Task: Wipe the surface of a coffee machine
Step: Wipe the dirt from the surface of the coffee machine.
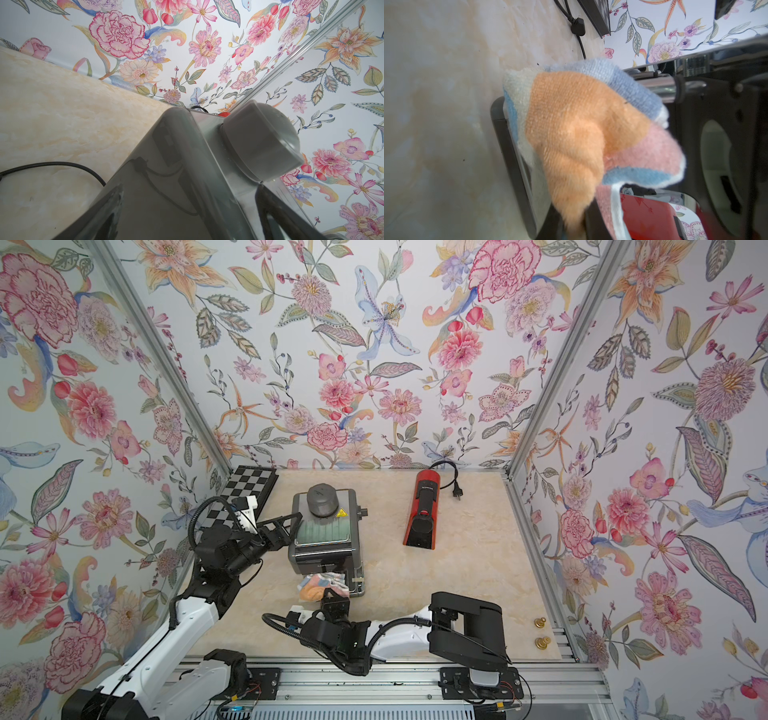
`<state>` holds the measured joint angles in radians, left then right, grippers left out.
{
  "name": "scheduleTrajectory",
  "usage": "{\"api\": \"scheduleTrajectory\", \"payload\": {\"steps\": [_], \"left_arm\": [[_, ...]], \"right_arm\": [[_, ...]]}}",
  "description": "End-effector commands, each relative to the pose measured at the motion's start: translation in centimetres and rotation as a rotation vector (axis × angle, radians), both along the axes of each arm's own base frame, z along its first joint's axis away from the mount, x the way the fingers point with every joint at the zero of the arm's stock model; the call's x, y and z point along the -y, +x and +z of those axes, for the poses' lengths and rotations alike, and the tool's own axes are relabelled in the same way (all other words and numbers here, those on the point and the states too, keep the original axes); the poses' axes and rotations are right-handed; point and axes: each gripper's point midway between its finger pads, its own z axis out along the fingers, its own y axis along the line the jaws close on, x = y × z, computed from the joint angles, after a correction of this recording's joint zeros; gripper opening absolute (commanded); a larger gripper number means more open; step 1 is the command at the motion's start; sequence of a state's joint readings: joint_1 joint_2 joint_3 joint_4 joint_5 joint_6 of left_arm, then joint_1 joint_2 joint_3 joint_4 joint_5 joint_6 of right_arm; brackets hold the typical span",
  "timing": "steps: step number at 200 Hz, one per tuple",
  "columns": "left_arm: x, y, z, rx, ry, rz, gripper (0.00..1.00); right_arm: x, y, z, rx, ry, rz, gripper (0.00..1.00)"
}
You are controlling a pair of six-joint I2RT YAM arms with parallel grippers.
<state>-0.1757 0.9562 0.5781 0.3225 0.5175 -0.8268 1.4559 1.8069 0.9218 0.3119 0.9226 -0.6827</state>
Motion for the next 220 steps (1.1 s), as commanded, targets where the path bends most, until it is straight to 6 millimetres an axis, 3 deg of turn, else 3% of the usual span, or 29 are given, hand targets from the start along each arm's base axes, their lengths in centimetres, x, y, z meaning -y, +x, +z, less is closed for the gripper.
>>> {"api": "scheduleTrajectory", "payload": {"steps": [1,38,62,141,220], "left_arm": [[0.0,-0.3,-1.8,-0.049,0.023,-0.013,0.99],[0.0,-0.3,-1.7,-0.049,0.033,-0.010,0.99],[-0.1,-0.3,-1.8,-0.050,0.031,-0.008,0.99],[-0.1,-0.2,-1.7,-0.048,0.032,-0.007,0.99],[-0.4,-0.2,-1.4,-0.047,0.041,-0.001,0.99]], "right_arm": [[-1.0,1.3,0.5,0.040,0.009,0.003,0.00],[-1.2,2.1,-1.5,0.082,-0.075,0.028,0.00],[-0.3,2.7,-2.9,0.073,-0.125,0.022,0.00],[2.4,6.7,-3.3,0.066,-0.226,-0.041,0.00],[-1.6,6.8,-2.5,0.130,-0.216,0.060,0.00]]}}
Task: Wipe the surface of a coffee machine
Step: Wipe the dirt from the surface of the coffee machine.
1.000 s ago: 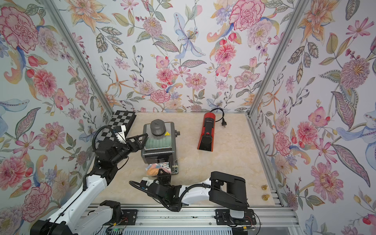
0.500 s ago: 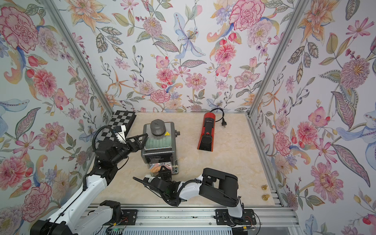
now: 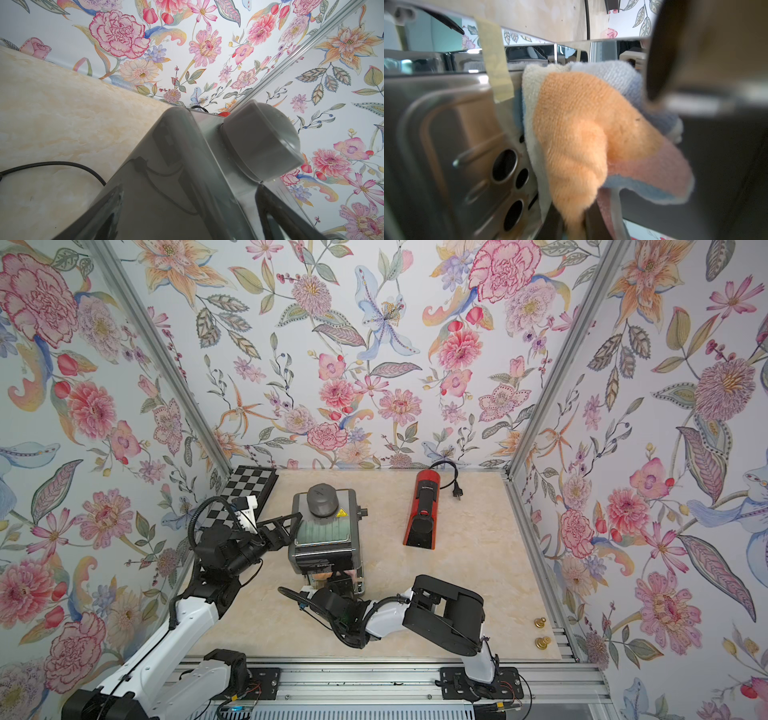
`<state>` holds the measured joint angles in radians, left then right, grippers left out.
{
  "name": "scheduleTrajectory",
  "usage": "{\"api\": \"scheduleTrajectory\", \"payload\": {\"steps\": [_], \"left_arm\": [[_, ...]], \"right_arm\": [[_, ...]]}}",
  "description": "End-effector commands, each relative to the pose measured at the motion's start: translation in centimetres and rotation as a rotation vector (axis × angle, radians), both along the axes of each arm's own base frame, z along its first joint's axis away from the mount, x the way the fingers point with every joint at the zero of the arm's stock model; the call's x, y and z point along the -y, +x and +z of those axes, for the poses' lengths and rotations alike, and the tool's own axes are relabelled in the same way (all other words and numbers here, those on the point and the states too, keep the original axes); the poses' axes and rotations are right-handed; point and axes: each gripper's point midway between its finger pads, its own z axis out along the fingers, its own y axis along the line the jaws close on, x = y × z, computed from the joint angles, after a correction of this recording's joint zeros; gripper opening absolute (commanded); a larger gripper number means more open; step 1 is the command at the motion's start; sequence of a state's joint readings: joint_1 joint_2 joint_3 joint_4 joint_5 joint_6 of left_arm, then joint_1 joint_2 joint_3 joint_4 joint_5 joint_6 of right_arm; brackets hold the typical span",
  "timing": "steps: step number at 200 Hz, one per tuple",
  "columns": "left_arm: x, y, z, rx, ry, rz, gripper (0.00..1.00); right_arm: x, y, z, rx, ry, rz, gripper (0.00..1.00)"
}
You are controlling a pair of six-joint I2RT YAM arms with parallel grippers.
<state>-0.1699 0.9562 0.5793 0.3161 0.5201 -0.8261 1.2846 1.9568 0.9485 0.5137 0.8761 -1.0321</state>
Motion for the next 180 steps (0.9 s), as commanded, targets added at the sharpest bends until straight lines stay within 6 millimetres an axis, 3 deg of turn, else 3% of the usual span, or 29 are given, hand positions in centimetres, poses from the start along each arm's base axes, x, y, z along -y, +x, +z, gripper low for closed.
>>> {"api": "scheduleTrajectory", "payload": {"steps": [1,42,134,180], "left_arm": [[-0.3,-0.2,-1.3,-0.042,0.040,-0.003,0.99],[-0.6,-0.3,-1.4,-0.046,0.043,0.003,0.99],[-0.5,-0.1,-1.7,-0.050,0.028,-0.002,0.99],[-0.4,-0.1,-1.7,-0.049,0.030,-0.005,0.99]], "right_arm": [[-2.3,-0.2,0.2,0.013,0.001,0.070,0.00],[-2.6,0.0,0.0,0.020,-0.013,0.081,0.00],[4.0,2.3,-0.5,0.017,-0.049,-0.087,0.00],[4.8,-0.6,0.1,0.012,-0.037,-0.062,0.00]]}}
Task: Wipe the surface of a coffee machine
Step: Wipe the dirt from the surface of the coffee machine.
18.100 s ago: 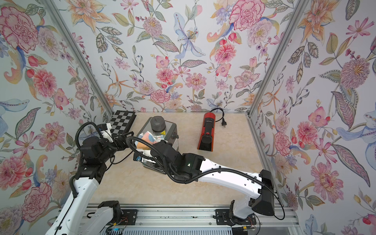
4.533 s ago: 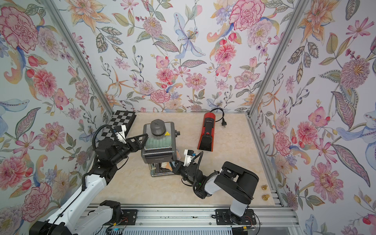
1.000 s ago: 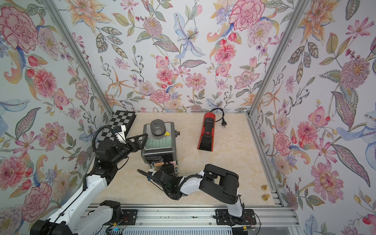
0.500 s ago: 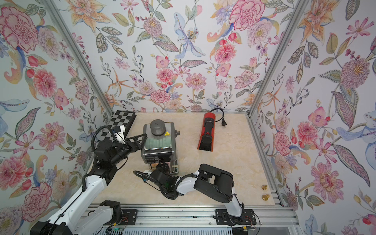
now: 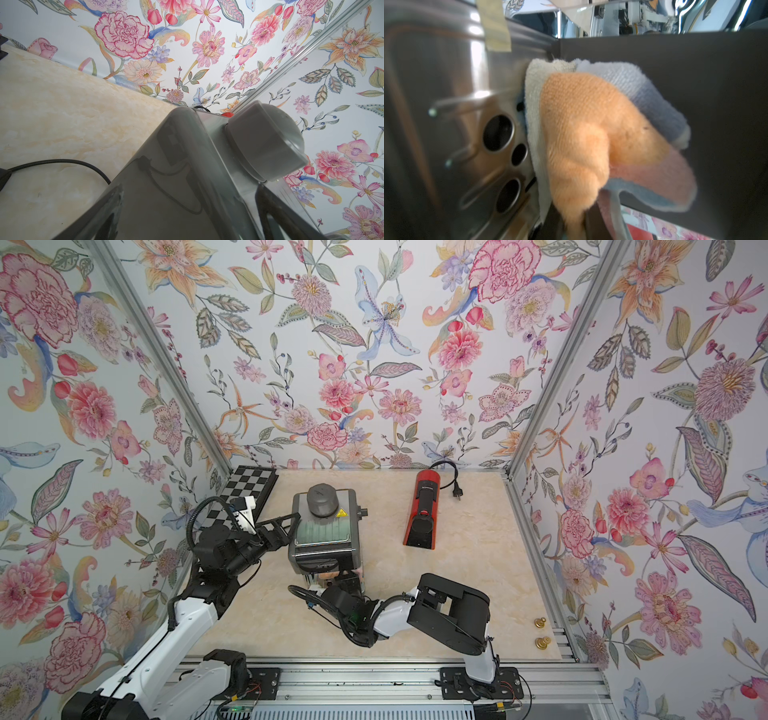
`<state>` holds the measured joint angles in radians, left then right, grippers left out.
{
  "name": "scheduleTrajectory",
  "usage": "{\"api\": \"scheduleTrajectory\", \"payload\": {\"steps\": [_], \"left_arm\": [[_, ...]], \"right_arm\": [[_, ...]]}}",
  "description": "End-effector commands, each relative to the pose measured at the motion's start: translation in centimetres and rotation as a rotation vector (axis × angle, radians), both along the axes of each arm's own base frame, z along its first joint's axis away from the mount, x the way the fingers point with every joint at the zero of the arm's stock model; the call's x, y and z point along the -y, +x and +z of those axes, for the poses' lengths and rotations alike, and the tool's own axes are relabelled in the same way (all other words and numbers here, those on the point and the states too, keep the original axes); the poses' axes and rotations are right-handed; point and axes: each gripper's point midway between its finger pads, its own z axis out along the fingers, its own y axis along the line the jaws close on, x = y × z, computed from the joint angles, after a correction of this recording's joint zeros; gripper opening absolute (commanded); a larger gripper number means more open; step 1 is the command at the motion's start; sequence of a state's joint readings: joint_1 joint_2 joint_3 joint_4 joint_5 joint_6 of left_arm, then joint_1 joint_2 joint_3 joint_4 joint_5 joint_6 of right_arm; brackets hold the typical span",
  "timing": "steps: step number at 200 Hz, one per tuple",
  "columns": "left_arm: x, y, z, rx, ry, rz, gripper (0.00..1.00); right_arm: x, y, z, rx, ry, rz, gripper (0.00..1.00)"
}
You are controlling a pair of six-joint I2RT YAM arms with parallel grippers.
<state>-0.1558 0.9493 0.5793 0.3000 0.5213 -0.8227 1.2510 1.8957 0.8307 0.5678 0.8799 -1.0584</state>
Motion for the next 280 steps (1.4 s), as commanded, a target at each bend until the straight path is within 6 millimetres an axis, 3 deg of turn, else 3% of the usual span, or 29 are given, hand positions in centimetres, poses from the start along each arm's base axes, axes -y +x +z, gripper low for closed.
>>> {"api": "scheduleTrajectory", "payload": {"steps": [1,32,69,133,161,188,226,280], "left_arm": [[0.1,-0.1,-1.6,-0.042,0.025,-0.019,0.99],[0.1,-0.1,-1.7,-0.042,0.014,-0.021,0.99],[0.2,-0.1,-1.8,-0.040,0.011,-0.024,0.99],[0.2,-0.5,-1.5,-0.036,0.016,-0.027,0.99],[0.2,-0.4,-1.7,-0.040,0.020,-0.028,0.99],[0.3,0.7,-1.2,-0.027,0.015,-0.035,0.99],[0.6,2.4,2.4,0.050,0.014,-0.039,0.99],[-2.0,6.4,5.5,0.102,0.022,0.023,0.99]], "right_arm": [[1.5,-1.2,0.6,0.004,-0.010,-0.035,0.00],[1.7,-3.2,0.5,0.001,-0.020,-0.024,0.00],[-0.4,-5.6,1.1,0.007,0.003,0.036,0.00],[-5.2,-6.1,0.7,0.014,-0.003,0.132,0.00],[-6.3,-7.0,0.8,0.028,-0.006,0.173,0.00],[-5.3,-8.3,0.5,0.014,-0.012,0.176,0.00],[-2.0,-10.1,0.9,-0.026,0.008,0.130,0.00],[1.0,-12.3,5.3,-0.202,0.213,0.030,0.00]]}}
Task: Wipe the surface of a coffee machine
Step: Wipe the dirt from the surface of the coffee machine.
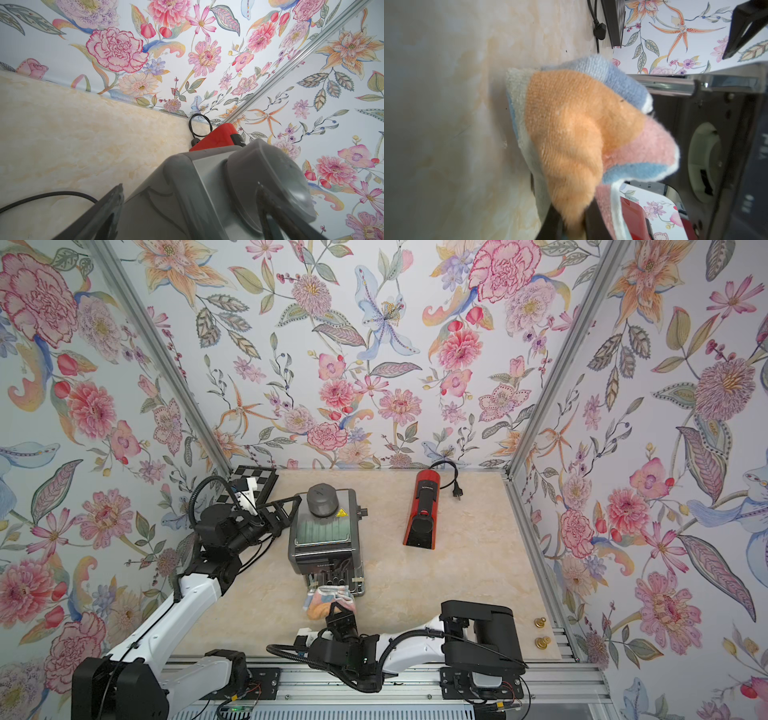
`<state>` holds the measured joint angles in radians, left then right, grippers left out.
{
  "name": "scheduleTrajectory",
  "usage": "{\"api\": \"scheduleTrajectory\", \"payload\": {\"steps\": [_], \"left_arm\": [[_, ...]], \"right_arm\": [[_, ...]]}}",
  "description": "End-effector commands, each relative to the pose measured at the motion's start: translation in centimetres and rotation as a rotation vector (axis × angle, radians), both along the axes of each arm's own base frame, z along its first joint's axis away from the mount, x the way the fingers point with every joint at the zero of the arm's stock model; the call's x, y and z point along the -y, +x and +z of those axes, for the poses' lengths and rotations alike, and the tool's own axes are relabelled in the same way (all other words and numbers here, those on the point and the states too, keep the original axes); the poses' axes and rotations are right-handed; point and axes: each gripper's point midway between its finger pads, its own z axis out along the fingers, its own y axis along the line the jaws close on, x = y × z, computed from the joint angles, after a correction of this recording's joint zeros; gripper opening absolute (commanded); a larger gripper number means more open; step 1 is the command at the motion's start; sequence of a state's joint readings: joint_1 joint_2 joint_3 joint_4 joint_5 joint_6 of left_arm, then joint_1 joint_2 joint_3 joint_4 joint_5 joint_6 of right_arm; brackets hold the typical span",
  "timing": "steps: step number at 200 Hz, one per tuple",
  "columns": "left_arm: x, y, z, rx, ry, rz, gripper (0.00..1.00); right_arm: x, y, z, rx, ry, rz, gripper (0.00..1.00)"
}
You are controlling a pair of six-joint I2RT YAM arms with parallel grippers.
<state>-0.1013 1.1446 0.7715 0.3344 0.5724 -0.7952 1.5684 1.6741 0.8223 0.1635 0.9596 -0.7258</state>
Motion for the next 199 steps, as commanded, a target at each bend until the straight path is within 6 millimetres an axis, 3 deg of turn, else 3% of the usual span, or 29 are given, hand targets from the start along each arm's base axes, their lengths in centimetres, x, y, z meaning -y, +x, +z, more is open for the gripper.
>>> {"api": "scheduleTrajectory", "payload": {"steps": [1,45,76,81,95,144,199], "left_arm": [[-1.4,1.9,2.2,0.056,0.009,0.025,0.99],[-2.6,7.3,3.1,0.063,-0.025,0.044,0.99],[-1.9,10.3,2.0,0.059,-0.088,0.003,0.99],[-1.7,11.2,0.3,0.023,-0.103,-0.007,0.99],[-1.1,12.0,-0.6,0.011,-0.123,-0.039,0.99],[-0.1,12.8,-3.8,-0.044,-0.108,-0.089,0.99],[1.6,12.6,-5.9,-0.075,-0.089,-0.156,0.99]], "right_arm": [[2.2,-0.4,2.0,-0.129,0.115,-0.102,0.00],[4.8,-1.5,4.3,-0.318,0.256,-0.150,0.00],[6.2,-3.0,5.8,-0.364,0.320,-0.119,0.00],[6.3,-3.2,6.3,-0.368,0.341,-0.115,0.00],[6.6,-2.9,7.8,-0.395,0.429,-0.130,0.00],[5.4,-1.0,12.7,-0.476,0.726,-0.134,0.00],[5.5,2.4,14.5,-0.554,0.923,-0.191,0.00]]}}
